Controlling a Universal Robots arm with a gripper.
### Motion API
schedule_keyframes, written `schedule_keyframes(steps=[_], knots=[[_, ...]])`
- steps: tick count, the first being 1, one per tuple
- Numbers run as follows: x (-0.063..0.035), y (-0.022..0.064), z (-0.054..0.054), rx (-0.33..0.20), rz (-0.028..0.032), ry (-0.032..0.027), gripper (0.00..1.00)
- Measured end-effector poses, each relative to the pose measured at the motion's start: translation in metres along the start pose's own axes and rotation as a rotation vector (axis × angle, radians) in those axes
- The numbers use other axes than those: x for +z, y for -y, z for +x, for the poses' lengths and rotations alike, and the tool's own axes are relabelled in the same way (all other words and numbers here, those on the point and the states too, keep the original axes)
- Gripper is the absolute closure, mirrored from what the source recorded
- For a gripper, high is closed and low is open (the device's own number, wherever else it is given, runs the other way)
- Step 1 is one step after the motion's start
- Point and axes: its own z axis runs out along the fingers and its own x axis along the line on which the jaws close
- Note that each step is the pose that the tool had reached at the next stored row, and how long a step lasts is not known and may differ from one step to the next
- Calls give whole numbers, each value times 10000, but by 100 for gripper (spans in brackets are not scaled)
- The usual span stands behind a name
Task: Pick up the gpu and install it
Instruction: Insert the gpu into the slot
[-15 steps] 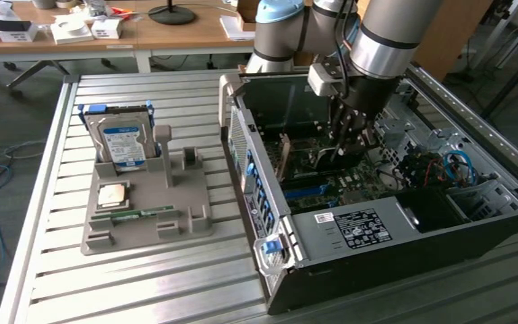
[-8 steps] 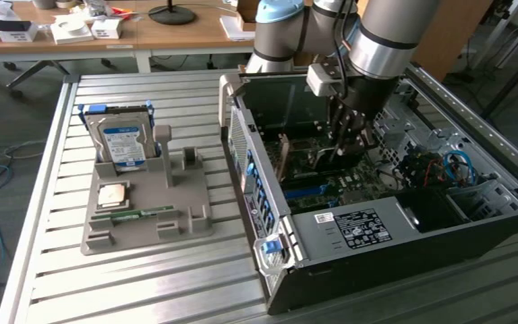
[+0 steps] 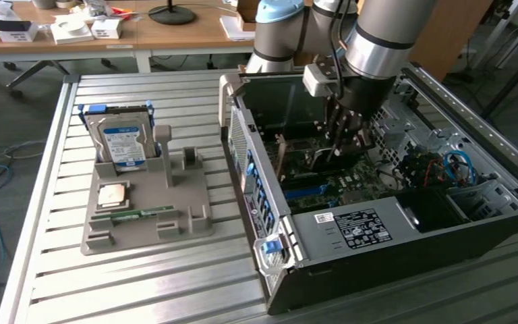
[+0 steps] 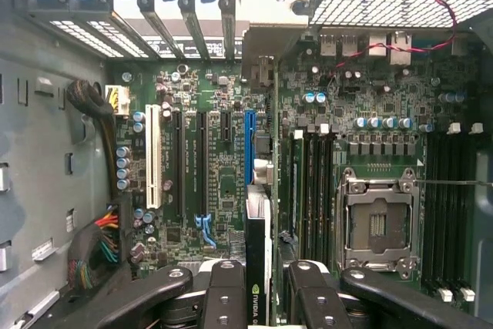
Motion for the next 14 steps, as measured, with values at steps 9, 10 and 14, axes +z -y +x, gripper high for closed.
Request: schedule_keyframes(steps=[9,10,14], knots=[[41,-19,2,0,0,-1,74],[42,-19,2,-1,-1,-2,74],[43,-20,2,0,0,-1,74]])
